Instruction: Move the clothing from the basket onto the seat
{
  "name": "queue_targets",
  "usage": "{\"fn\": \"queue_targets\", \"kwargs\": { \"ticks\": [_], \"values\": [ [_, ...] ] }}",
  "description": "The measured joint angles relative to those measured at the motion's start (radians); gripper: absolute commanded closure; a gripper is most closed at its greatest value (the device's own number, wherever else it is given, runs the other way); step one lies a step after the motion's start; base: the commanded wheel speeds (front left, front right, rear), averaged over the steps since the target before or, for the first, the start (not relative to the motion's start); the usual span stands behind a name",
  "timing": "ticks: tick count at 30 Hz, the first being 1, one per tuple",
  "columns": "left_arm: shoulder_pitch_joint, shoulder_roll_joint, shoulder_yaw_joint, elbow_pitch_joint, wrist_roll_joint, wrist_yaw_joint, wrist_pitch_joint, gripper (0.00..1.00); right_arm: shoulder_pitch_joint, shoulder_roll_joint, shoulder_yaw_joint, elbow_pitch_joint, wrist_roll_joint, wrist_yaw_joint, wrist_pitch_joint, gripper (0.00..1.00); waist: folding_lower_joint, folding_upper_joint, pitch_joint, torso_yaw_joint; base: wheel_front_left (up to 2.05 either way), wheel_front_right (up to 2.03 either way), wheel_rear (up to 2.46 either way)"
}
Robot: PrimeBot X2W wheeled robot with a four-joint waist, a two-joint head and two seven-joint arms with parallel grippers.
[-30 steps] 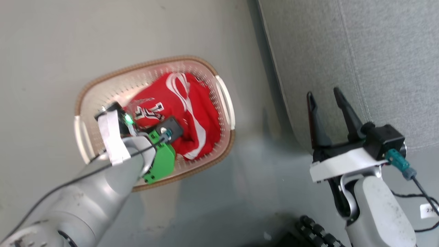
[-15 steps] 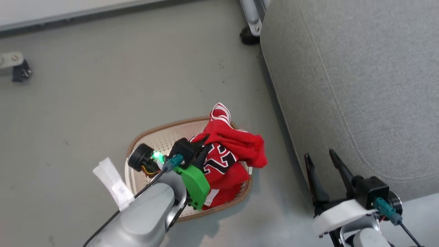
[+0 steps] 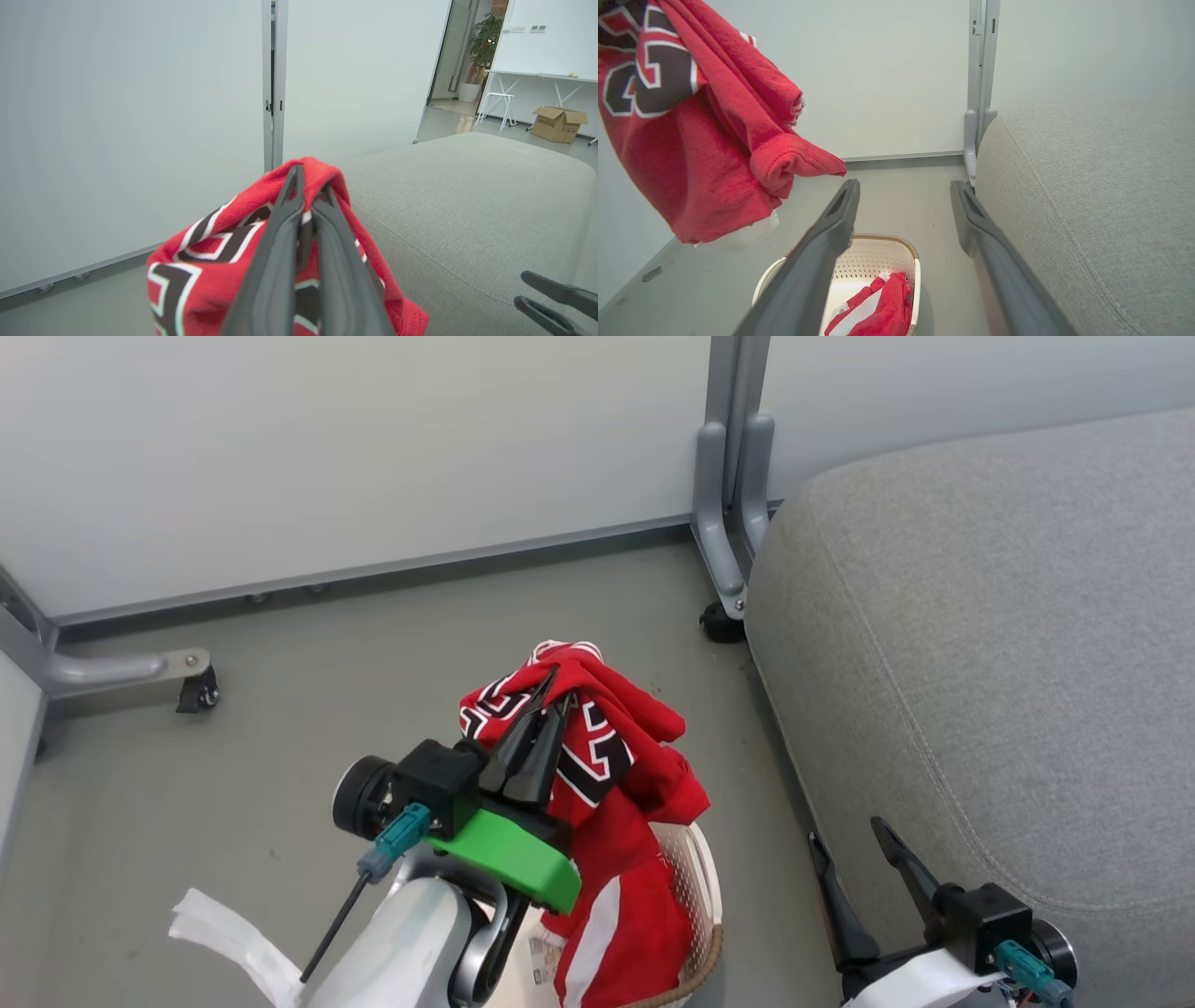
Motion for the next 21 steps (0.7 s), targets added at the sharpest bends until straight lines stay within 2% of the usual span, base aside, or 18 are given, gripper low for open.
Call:
{"fn": "queue_targets", "kwargs": {
  "ticks": [4, 11, 21],
  "values": [
    [0.025, -0.025, 0.048, -0.064, 0.014, -0.028, 0.000, 1.00, 0.008, -0.012, 0.033, -0.019, 0.000, 0.000, 0.000, 0.00, 0.0000, 0.0000, -0.041, 0.014, 0.00, 0.00, 0.00],
    [0.028, -0.045, 0.042, -0.099, 0.051, -0.066, 0.000, 1.00, -0.003, -0.033, 0.088, -0.079, -0.003, 0.000, 0.000, 0.00, 0.0000, 0.0000, -0.062, 0.034, 0.00, 0.00, 0.00],
    [-0.001, -0.055, -0.079, -0.128, 0.018, -0.094, 0.000, 1.00, -0.066, -0.075, 0.175, -0.131, 0.003, 0.000, 0.000, 0.00, 0.0000, 0.0000, -0.055, 0.070, 0.00, 0.00, 0.00]
  ]
}}
